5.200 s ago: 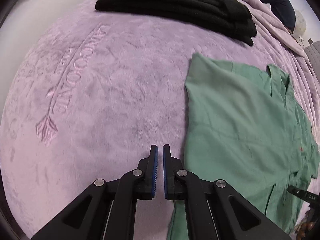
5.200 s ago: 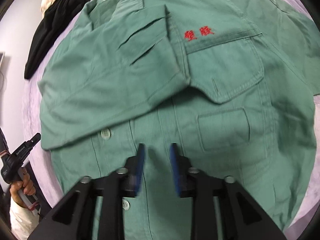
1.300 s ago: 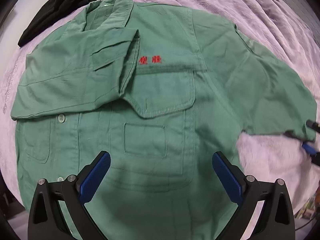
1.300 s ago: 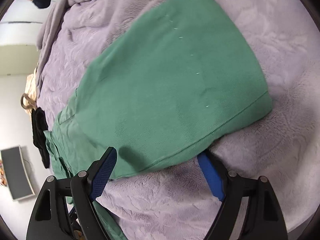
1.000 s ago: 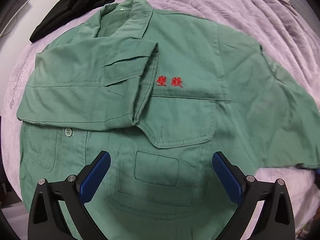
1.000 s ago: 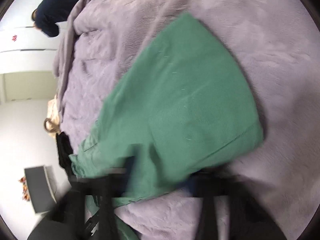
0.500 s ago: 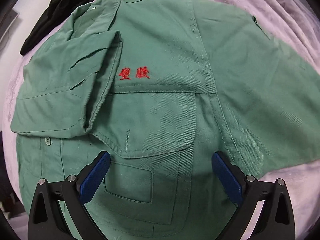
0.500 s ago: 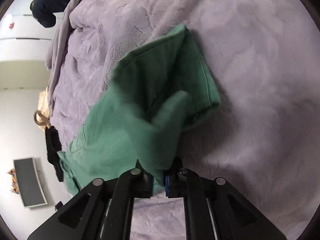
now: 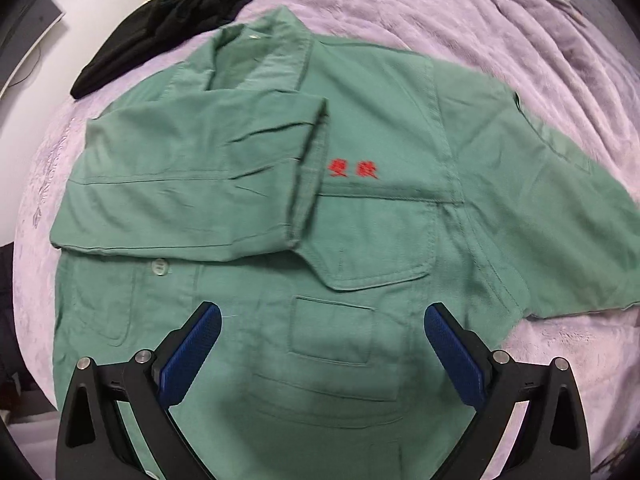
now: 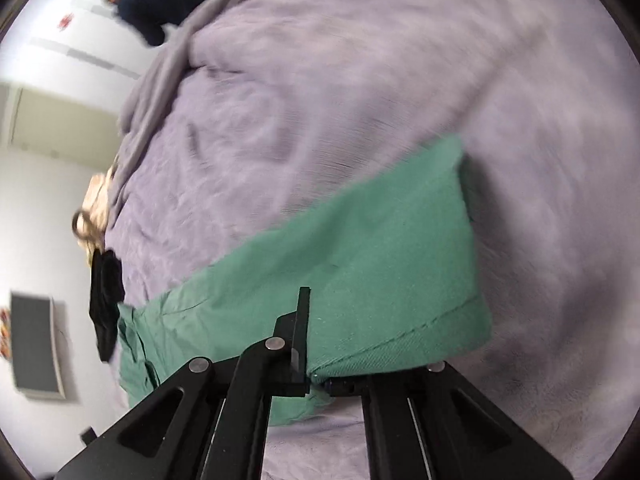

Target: Fold small clothes

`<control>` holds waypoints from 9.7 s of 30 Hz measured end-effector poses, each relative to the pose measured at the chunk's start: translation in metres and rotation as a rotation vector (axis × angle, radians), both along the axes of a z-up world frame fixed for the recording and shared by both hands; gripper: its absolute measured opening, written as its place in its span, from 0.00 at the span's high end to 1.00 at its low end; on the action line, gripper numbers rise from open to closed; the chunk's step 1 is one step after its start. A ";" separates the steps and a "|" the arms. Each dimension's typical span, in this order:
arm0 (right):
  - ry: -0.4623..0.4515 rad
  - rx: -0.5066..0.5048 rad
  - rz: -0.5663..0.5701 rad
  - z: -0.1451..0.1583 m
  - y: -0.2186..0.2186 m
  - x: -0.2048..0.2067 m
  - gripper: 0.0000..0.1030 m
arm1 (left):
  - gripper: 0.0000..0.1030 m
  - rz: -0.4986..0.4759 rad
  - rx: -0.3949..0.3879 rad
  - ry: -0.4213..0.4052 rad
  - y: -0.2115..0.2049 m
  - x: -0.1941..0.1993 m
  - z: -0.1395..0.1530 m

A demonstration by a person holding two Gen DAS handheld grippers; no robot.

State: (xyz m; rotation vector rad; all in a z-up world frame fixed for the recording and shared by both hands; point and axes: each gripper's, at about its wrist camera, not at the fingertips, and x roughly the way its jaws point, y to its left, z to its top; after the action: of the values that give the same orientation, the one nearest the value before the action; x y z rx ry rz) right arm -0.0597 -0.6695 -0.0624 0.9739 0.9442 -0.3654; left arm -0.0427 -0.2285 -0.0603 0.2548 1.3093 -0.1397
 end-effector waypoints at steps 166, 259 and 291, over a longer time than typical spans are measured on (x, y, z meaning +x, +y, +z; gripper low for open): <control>0.334 -0.054 0.597 0.013 0.397 0.030 0.21 | 0.77 0.004 -0.083 0.230 0.255 0.026 -0.030; 0.422 0.118 0.314 -0.051 0.351 -0.162 0.18 | 0.01 0.146 -0.241 0.235 0.478 -0.215 -0.018; 0.059 0.500 0.317 -0.036 0.377 -0.171 0.89 | 0.84 0.119 -0.416 0.265 0.501 -0.216 0.011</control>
State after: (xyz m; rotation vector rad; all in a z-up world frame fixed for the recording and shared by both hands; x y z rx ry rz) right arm -0.2305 -0.2926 -0.0984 1.2435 1.2547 0.1206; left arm -0.2588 0.2725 -0.0492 -0.2029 1.5182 -0.3482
